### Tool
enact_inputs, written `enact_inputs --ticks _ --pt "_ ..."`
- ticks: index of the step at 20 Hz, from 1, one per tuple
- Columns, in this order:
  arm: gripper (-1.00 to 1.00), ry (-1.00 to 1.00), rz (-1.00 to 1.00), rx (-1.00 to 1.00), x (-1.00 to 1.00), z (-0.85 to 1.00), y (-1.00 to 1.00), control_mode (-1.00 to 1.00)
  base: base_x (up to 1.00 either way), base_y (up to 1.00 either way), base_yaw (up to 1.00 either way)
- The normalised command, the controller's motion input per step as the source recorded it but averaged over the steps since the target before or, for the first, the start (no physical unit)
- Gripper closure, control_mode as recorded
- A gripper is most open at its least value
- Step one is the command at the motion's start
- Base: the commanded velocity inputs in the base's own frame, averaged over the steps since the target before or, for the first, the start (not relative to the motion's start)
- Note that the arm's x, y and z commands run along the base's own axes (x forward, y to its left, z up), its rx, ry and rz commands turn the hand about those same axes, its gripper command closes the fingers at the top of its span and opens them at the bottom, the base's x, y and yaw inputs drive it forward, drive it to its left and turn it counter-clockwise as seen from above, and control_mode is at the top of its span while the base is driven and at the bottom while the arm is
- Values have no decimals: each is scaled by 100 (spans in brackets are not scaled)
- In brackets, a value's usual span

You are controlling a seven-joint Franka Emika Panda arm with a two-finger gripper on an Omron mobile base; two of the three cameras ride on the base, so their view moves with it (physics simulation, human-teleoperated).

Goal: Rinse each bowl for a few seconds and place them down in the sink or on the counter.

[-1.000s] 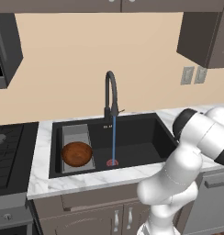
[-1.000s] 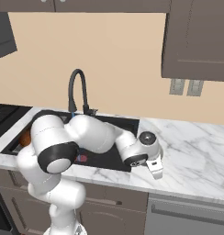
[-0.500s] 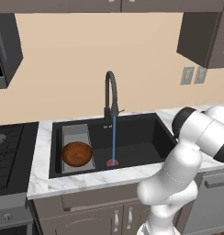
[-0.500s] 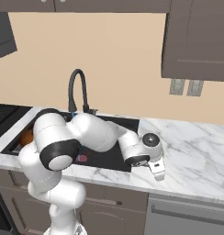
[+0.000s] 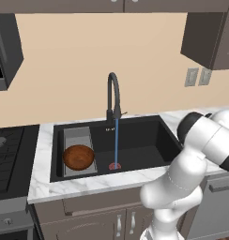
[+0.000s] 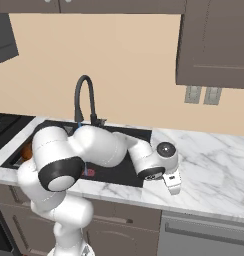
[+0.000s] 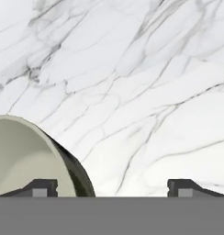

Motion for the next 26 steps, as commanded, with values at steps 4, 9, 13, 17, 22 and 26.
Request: enact_inputs --ticks 4,9,13,17,22,26 --pt "-100 0 -1 2 0 30 0 -100 0 0 0" --pt "-100 0 -1 2 0 26 0 -100 0 0 0" --pt "-100 0 -1 4 0 23 0 -100 0 0 0" --pt "-100 0 0 7 -1 17 0 -100 0 0 0" --pt "-100 -2 0 7 -1 16 0 -100 0 0 0" --pt "-100 -4 0 8 -5 24 0 -100 0 0 0"
